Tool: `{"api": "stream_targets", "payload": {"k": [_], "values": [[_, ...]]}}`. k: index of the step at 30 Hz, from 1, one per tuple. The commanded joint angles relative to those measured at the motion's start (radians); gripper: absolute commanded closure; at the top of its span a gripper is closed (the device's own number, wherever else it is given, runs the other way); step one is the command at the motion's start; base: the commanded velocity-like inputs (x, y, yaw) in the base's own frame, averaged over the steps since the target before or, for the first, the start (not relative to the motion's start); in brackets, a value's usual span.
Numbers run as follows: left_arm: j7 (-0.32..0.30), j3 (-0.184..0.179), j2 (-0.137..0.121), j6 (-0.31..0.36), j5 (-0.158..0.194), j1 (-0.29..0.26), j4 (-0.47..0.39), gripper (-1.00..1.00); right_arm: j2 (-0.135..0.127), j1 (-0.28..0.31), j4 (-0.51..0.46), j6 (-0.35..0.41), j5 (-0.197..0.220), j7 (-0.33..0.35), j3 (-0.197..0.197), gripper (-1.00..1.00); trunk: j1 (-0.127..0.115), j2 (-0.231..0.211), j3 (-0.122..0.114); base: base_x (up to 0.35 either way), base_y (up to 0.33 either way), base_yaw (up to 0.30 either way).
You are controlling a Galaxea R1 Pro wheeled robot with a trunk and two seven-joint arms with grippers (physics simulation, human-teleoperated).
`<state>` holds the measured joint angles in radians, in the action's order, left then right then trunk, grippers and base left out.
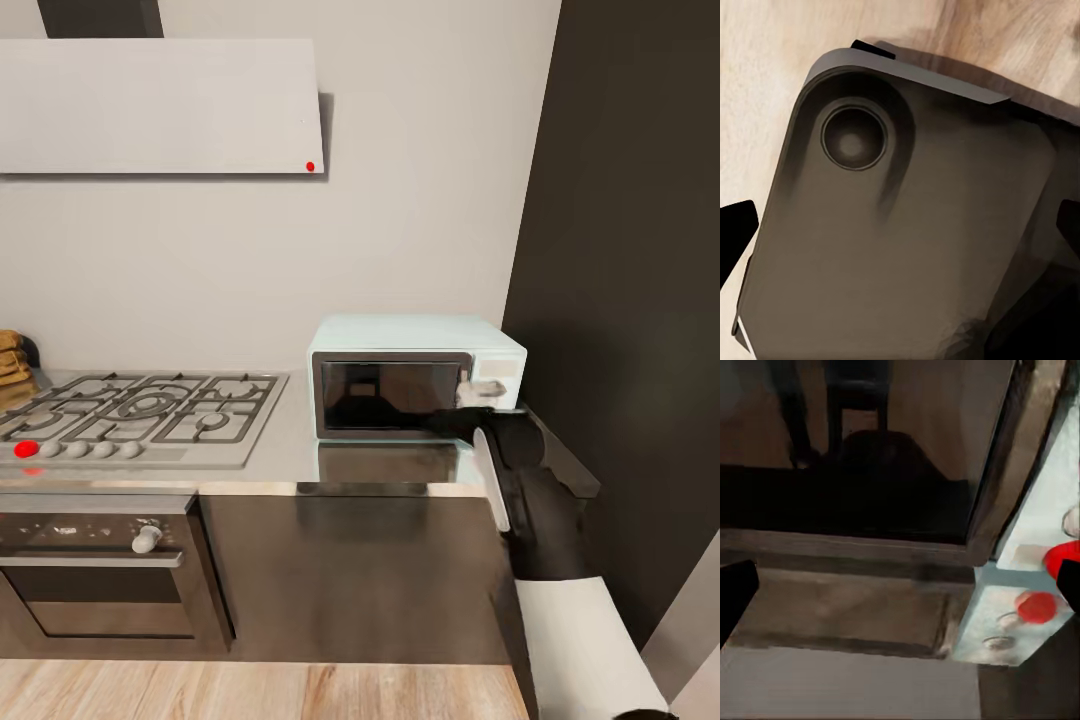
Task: In the kitchen, take the popcorn bag from the countertop, put it into the microwave, and heat it until the popcorn is cooked so the cooked popcorn ends up inside the bag.
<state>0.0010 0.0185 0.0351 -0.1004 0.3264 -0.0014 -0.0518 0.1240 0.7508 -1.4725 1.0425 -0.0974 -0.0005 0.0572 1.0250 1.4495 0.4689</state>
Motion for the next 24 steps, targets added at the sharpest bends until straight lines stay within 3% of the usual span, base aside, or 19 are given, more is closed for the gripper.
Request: {"api": "stream_targets", "payload": {"k": [1, 4, 7, 8, 9, 11, 18, 24], "values": [[0.000, 0.001, 0.000, -0.002, 0.003, 0.000, 0.000, -1.00, 0.002, 0.026, 0.001, 0.005, -0.007, 0.000, 0.000, -1.00, 0.000, 0.001, 0.001, 0.000, 0.000, 0.000], [0.000, 0.001, 0.000, -0.002, 0.003, 0.000, 0.000, -1.00, 0.003, 0.077, 0.007, 0.005, -0.010, -0.005, -0.002, -1.00, 0.000, 0.001, 0.001, 0.000, 0.000, 0.000], [-0.001, 0.001, 0.000, -0.003, 0.003, 0.000, 0.000, -1.00, 0.005, 0.091, 0.024, 0.005, -0.011, -0.010, -0.056, -1.00, 0.000, 0.001, 0.001, 0.000, 0.000, 0.000], [-0.001, 0.001, 0.000, -0.003, 0.003, 0.000, 0.000, -1.00, 0.002, 0.090, 0.090, 0.005, -0.014, -0.013, -0.083, -1.00, 0.000, 0.001, 0.001, 0.000, 0.000, 0.000], [-0.001, 0.000, 0.000, -0.003, 0.002, 0.000, 0.000, -1.00, 0.001, 0.091, 0.118, -0.042, -0.017, -0.020, -0.088, -1.00, 0.000, 0.001, 0.001, 0.000, 0.000, 0.000], [-0.001, -0.001, 0.000, -0.005, 0.002, 0.000, -0.002, -1.00, -0.001, 0.091, 0.147, -0.206, -0.018, -0.034, -0.091, -1.00, 0.000, 0.001, 0.001, 0.000, 0.000, 0.000], [-0.001, -0.001, 0.000, -0.005, 0.001, 0.000, -0.002, -1.00, 0.002, -0.025, 0.233, -0.479, -0.021, -0.054, -0.089, -1.00, 0.000, 0.001, 0.001, 0.000, 0.000, 0.000], [-0.001, 0.001, 0.002, -0.005, 0.000, 0.000, -0.002, -1.00, -0.001, -0.044, 0.255, -0.546, -0.023, -0.072, -0.089, -1.00, 0.000, 0.001, 0.001, 0.000, 0.000, 0.000]]}}
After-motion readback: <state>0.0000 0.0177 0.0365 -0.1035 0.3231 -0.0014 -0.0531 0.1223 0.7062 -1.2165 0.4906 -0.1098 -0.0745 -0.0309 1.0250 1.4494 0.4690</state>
